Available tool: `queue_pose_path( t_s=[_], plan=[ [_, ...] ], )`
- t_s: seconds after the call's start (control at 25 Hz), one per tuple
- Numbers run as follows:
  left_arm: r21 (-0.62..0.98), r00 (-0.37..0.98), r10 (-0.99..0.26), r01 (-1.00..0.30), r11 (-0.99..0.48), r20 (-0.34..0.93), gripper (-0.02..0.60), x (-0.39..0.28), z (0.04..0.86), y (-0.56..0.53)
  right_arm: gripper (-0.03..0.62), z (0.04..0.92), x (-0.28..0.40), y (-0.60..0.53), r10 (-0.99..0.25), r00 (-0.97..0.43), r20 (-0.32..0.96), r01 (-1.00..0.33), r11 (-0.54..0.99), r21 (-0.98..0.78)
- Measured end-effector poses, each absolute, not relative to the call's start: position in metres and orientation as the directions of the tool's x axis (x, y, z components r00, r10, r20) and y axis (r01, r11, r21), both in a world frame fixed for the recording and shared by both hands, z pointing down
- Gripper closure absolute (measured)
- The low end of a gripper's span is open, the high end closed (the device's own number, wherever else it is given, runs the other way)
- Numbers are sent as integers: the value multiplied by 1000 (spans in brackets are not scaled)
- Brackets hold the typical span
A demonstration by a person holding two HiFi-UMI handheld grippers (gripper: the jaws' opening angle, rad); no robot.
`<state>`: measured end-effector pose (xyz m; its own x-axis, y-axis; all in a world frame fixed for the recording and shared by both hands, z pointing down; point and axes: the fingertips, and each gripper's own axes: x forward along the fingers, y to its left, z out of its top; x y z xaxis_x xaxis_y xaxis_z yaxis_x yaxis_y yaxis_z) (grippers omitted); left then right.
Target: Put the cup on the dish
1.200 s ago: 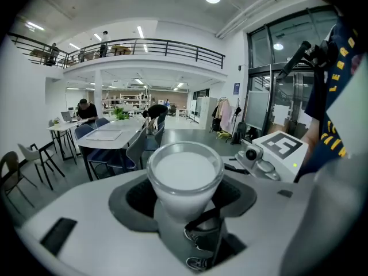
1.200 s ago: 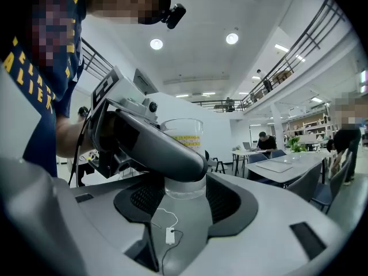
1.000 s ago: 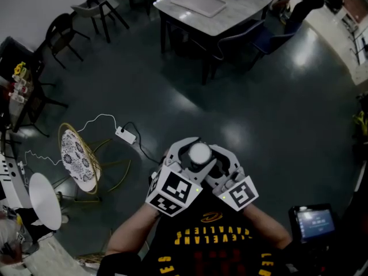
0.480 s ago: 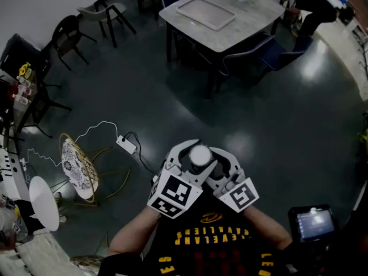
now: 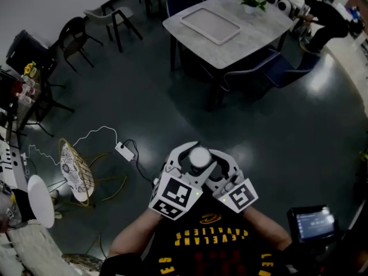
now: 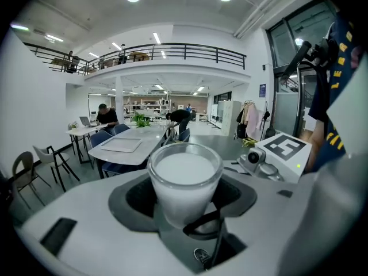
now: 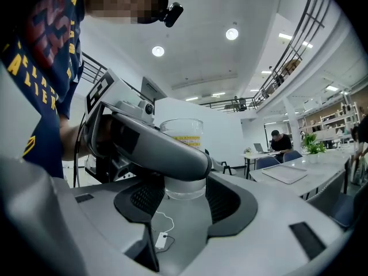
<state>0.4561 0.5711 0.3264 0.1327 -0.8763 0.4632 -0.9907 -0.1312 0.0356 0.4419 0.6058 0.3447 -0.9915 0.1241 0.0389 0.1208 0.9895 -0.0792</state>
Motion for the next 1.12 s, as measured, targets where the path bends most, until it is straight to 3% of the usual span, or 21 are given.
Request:
queue_pose_path(
  t_s=[0.48,1.12],
  plan=[
    [35,72,-881,-997,-63,468,324,423,327,527,368,346,411,563,178,-983,46,173,980,-99],
    [53,163,-907,-986,-155,388,324,312,309,459,368,331,298,494,39,-998,46,36,997,-67]
  ],
)
